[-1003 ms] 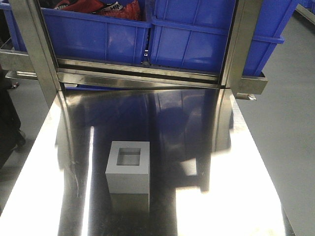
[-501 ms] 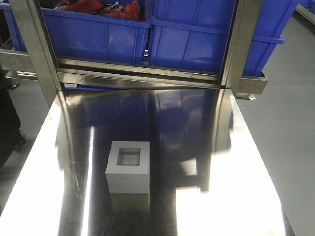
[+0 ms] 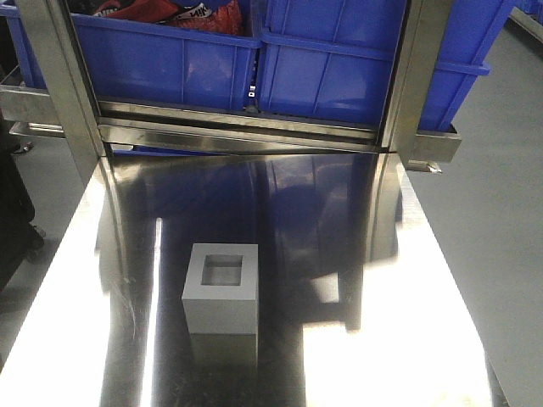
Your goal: Sort gray base to blue bin
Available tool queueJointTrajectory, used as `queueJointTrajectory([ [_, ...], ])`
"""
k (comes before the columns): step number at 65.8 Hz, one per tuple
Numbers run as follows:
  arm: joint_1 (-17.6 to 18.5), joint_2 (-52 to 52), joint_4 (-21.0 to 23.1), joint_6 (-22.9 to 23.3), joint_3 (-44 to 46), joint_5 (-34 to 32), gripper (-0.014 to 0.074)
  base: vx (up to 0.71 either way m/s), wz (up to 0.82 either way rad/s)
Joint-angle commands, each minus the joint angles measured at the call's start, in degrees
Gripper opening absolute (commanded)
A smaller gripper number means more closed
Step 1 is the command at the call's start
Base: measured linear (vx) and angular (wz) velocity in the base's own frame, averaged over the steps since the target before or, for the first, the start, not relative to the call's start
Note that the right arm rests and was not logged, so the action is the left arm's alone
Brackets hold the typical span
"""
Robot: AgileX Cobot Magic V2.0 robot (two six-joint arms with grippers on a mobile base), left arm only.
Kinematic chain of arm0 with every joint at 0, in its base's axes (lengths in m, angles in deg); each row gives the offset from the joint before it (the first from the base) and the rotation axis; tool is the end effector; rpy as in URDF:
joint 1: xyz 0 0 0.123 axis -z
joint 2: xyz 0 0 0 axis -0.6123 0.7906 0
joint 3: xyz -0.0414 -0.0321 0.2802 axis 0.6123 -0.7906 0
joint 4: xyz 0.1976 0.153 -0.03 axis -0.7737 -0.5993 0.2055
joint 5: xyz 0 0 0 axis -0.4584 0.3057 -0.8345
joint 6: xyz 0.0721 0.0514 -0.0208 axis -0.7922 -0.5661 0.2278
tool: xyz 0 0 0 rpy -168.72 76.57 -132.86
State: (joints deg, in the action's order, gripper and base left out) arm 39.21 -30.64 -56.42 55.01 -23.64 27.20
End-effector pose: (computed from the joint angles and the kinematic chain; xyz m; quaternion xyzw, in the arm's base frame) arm 0.1386 -0.0052 0.2864 0.0114 0.8852 -0.0159 0.4649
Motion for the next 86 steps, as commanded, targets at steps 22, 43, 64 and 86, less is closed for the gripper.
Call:
queueJointTrajectory([
  [22, 0.49, 0.31, 0.15, 0.42, 2.14, -3.76, -0.0006, 0.00, 0.00],
  [43, 0.49, 0.31, 0.15, 0.42, 2.14, -3.53, 0.0029, 0.00, 0.00],
  [64, 0.49, 0.31, 0.15, -0.03, 2.14, -2.84, 0.0244, 0.00, 0.00],
  [86, 0.49, 0.29, 0.04, -0.23, 2.14, -1.46, 0.0489, 0.00, 0.00],
])
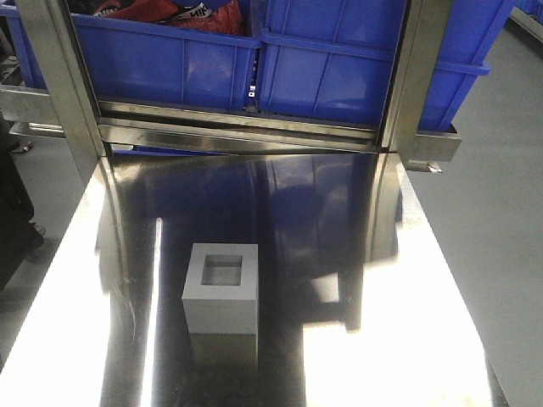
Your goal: Sort gray base to blue bin
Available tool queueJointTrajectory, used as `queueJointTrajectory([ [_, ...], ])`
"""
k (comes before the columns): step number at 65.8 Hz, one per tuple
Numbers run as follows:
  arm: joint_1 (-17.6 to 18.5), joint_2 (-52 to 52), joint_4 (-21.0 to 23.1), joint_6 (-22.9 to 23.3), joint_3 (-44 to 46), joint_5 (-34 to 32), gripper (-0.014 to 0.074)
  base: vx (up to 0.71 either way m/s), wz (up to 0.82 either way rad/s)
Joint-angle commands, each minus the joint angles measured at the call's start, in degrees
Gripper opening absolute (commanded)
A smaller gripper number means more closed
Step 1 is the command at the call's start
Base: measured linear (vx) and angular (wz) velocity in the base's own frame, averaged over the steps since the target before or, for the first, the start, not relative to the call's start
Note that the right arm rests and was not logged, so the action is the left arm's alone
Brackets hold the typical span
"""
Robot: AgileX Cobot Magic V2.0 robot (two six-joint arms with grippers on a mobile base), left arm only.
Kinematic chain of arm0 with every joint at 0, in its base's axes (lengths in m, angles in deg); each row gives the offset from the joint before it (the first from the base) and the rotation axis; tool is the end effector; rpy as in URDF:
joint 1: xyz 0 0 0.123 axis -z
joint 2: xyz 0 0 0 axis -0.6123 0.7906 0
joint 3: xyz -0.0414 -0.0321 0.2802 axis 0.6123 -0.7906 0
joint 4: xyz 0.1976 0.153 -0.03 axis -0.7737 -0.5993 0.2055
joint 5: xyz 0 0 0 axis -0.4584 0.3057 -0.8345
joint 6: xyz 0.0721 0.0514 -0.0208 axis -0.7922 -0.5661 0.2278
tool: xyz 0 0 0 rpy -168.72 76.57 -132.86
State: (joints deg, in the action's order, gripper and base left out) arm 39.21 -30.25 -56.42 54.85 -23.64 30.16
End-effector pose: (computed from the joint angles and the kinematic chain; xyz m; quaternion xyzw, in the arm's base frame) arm 0.1369 -0.0053 0.2816 0.0134 0.8983 -0.0155 0.4388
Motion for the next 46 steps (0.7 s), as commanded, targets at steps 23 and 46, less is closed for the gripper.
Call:
queueJointTrajectory([
  [23, 0.49, -0.10, 2.70, 0.80, 2.14, -6.84, 0.0482, 0.00, 0.00],
  [46, 0.54, 12.96, 21.76, -17.85, 16.17, 4.14, 0.0482, 0.00, 0.00],
])
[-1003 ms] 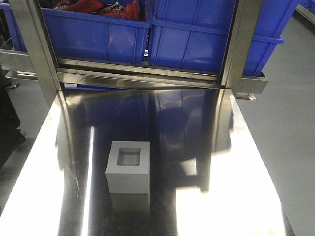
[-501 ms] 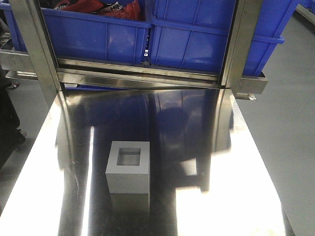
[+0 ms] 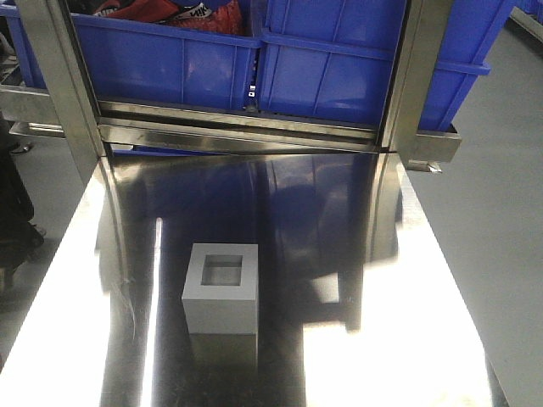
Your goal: Sort gray base to blue bin
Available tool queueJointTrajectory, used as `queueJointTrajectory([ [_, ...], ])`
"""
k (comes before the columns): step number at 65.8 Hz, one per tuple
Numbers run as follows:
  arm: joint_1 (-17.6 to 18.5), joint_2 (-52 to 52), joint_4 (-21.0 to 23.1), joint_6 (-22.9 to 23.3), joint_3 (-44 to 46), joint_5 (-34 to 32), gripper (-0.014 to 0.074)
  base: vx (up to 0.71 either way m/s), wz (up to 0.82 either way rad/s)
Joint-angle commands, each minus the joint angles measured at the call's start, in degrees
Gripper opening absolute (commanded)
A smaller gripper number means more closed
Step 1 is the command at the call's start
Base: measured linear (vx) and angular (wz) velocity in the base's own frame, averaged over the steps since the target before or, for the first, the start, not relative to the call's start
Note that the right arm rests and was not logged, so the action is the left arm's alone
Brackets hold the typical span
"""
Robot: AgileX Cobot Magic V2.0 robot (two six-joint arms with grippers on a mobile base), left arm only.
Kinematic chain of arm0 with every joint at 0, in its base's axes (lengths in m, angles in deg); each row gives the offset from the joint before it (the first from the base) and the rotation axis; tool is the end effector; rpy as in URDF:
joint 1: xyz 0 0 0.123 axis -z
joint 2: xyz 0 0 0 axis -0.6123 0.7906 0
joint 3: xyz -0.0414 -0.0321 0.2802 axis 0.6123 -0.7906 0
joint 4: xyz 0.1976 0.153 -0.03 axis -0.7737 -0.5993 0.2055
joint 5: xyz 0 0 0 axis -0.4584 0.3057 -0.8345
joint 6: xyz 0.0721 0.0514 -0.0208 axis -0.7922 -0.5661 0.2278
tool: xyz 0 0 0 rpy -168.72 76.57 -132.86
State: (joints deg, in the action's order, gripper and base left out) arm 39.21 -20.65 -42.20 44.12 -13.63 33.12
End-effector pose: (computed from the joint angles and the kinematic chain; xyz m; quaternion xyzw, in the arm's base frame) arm 0.1727 -0.0193 0.3105 0.0372 0.9009 -0.0840 0.4243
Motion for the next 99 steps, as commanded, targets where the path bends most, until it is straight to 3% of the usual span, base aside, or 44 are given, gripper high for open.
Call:
queueJointTrajectory([
  [1, 0.54, 4.48, 8.59, -8.03, 7.01, 2.33, 0.0482, 0.00, 0.00],
  [9, 2.40, 10.94, 14.68, -12.72, 13.55, 6.85, 0.0482, 0.00, 0.00],
  [24, 13.13, 20.82, 13.84, -11.39, 20.12, 4.32, 0.0482, 0.00, 0.00],
  [34, 19.77, 27.65, 6.78, -4.83, 23.33, 2.06, 0.0482, 0.00, 0.00],
  [43, 22.72, 33.52, -3.04, 6.89, 26.53, 2.06, 0.0482, 0.00, 0.00],
  [49, 23.85, 36.38, -6.31, 12.69, 28.19, 2.14, 0.0482, 0.00, 0.00],
  [54, 24.63, 38.33, -6.81, 14.89, 29.25, 1.93, 0.0482, 0.00, 0.00],
  [99, 26.04, 47.90, -7.11, 21.84, 31.63, 3.87, 0.0482, 0.00, 0.00],
])
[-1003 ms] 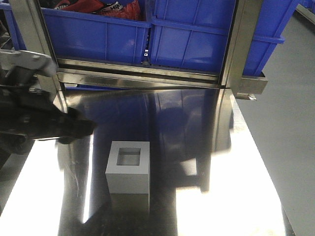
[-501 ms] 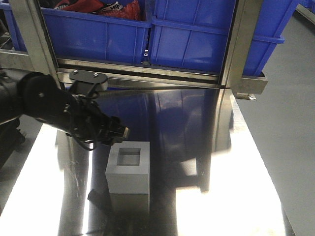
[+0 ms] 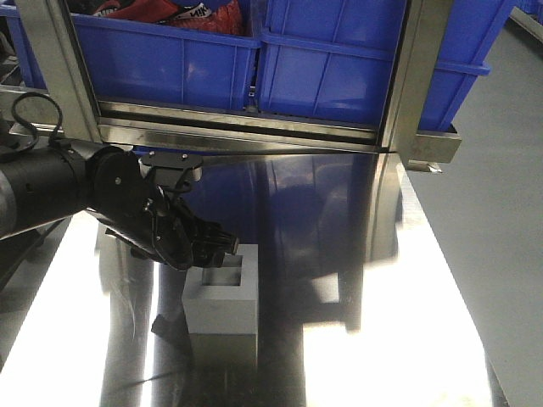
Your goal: Sort gray base to blue bin
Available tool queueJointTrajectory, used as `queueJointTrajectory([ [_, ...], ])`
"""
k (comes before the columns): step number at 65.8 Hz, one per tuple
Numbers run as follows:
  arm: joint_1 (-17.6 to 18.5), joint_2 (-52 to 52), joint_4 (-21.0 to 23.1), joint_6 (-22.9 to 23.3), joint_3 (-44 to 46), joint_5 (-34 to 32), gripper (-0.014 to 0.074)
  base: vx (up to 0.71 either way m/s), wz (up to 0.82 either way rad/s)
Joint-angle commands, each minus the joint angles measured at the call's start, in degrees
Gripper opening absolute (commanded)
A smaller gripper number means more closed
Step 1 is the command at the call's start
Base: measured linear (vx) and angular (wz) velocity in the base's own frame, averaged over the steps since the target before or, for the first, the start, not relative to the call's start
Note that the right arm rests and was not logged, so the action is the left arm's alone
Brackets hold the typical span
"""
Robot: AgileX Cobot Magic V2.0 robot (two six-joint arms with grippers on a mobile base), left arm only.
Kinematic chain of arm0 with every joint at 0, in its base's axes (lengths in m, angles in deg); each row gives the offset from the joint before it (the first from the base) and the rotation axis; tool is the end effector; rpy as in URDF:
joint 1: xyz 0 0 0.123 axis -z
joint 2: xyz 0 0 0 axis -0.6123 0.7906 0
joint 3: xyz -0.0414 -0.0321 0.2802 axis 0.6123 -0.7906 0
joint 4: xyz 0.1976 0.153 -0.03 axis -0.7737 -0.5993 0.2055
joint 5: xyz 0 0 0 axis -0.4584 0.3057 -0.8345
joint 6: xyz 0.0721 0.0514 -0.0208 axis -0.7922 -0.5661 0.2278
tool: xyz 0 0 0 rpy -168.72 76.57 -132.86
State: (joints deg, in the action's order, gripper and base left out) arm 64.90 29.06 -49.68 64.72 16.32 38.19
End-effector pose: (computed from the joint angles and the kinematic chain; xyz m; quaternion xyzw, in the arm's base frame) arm 0.3212 -0.1749 0.2269 0.1129 0.9685 -0.1236 0.1842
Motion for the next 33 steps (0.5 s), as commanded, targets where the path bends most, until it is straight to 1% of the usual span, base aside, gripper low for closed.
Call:
queueJointTrajectory([
  [1, 0.35, -1.65, 0.36, 1.23, 1.68, -1.11, 0.0482, 0.00, 0.00],
  [11, 0.35, -1.14, 0.45, 1.92, 1.68, -0.59, 0.0477, 0.00, 0.00],
  [17, 0.35, -0.73, 0.38, 2.31, 1.68, -0.16, 0.0455, 0.00, 0.00],
  [26, 0.35, 0.34, 0.38, 2.31, 1.68, 1.15, 0.0372, 0.00, 0.00],
  [31, 0.35, 0.91, 0.38, 2.26, 1.68, 1.80, 0.0300, 0.00, 0.00],
  [33, 0.35, 1.16, 0.32, 2.10, 1.68, 2.08, 0.0254, 0.00, 0.00],
])
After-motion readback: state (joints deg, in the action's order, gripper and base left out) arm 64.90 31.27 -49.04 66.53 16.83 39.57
